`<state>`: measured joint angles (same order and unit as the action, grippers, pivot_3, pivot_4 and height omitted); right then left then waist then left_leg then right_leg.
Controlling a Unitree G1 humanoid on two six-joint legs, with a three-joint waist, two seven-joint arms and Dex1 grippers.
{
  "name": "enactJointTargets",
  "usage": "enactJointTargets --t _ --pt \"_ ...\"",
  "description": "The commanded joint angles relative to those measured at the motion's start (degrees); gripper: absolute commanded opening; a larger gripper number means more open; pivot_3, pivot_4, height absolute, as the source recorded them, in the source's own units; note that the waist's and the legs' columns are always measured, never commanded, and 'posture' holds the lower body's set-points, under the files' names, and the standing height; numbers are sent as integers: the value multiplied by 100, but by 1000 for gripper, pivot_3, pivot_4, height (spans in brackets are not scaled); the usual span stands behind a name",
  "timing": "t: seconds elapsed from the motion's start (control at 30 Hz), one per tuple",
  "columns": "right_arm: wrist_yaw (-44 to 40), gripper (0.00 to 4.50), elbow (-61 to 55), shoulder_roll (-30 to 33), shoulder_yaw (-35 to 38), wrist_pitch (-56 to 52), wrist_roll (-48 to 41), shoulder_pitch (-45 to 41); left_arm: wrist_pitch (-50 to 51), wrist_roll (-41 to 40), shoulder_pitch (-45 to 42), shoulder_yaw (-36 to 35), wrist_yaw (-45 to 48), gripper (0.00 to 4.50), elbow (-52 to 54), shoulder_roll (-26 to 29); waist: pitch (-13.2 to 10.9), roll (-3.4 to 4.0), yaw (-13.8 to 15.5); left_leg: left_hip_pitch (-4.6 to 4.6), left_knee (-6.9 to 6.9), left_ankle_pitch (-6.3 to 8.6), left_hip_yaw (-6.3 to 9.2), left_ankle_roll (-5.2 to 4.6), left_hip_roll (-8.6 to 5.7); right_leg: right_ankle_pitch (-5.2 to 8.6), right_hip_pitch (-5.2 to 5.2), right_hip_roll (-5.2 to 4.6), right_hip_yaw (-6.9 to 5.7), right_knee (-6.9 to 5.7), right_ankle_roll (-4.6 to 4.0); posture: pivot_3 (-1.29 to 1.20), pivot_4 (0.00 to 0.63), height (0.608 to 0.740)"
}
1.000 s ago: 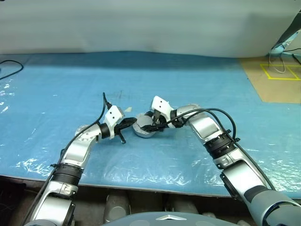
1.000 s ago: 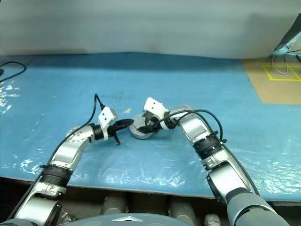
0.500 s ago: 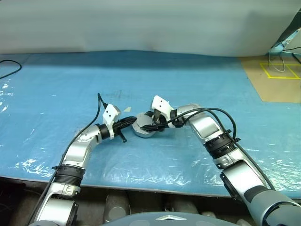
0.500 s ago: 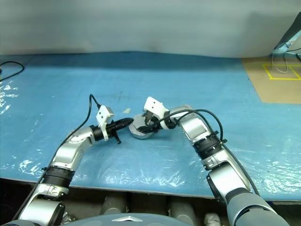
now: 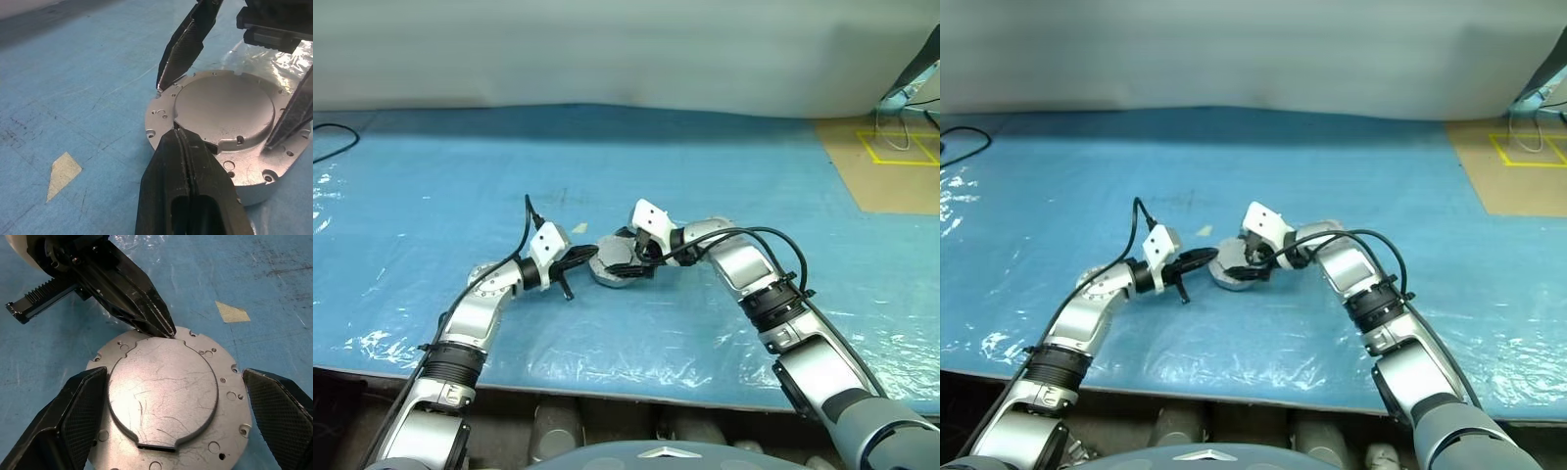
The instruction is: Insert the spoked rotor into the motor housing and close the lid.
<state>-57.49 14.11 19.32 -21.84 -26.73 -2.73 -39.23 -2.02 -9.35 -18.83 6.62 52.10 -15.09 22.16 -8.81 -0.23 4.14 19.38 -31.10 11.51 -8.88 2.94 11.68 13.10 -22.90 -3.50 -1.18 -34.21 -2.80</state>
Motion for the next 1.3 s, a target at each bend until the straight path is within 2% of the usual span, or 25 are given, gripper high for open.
enactJointTargets --t 0.03,0.23,0.5,0.63,0.77,0.87,1.07,1.17,1.3 --pt "-284 4482 -189 139 287 -202 -372 105 47 233 130 320 132 0 -309 4 0 0 8 8 2 0 0 1 0 -1 -4 0 -2 6 -2 0 150 740" --pt "-616 4482 -655 353 673 -346 -896 91 -19 216 85 317 106 0 -445 3 0 0 -13 59 3 -12 2 19 9 -6 -31 9 -17 33 -3 0 150 740" --pt "-563 4482 -1142 368 1201 -1018 -1651 232 -137 236 120 298 131 0 -535 35 -7 -9 -16 64 3 -12 6 19 14 -7 -39 17 -22 33 -5 0 150 740" --pt "-392 4482 -1204 381 1136 -1111 -1645 376 -125 190 116 241 118 0 -521 41 -7 -9 -18 62 3 -12 6 19 14 -8 -38 17 -22 33 -5 0 150 740" --pt "-229 4482 -1135 383 1153 -1134 -1603 366 126 -484 48 -221 260 0 -290 -25 -8 -9 -24 63 1 -12 5 20 13 -9 -39 18 -22 31 -7 0 150 740" --pt "-176 4482 -1063 453 1126 -1070 -1535 368 299 -676 -48 -416 182 0 -229 -54 -9 -10 -24 65 1 -12 5 20 12 -10 -42 20 -22 31 -9 0 150 740" --pt "-265 4482 -1238 815 863 -643 -1233 583 303 -603 -55 -445 131 0 -232 -36 -10 -13 -16 69 -1 -12 5 20 10 -11 -41 19 -22 32 -8 0 150 740" --pt "-342 4482 -1374 991 516 -259 -901 765 537 -841 98 -463 289 0 108 -32 -11 -14 -20 70 -2 -12 5 19 10 -11 -41 22 -23 32 -7 0 150 740" --pt "-292 4482 -1260 909 424 -136 -813 758 842 -1096 319 -406 607 0 607 86 -11 -15 -49 67 -4 -12 5 19 11 -11 -42 23 -23 25 -9 0 150 740"
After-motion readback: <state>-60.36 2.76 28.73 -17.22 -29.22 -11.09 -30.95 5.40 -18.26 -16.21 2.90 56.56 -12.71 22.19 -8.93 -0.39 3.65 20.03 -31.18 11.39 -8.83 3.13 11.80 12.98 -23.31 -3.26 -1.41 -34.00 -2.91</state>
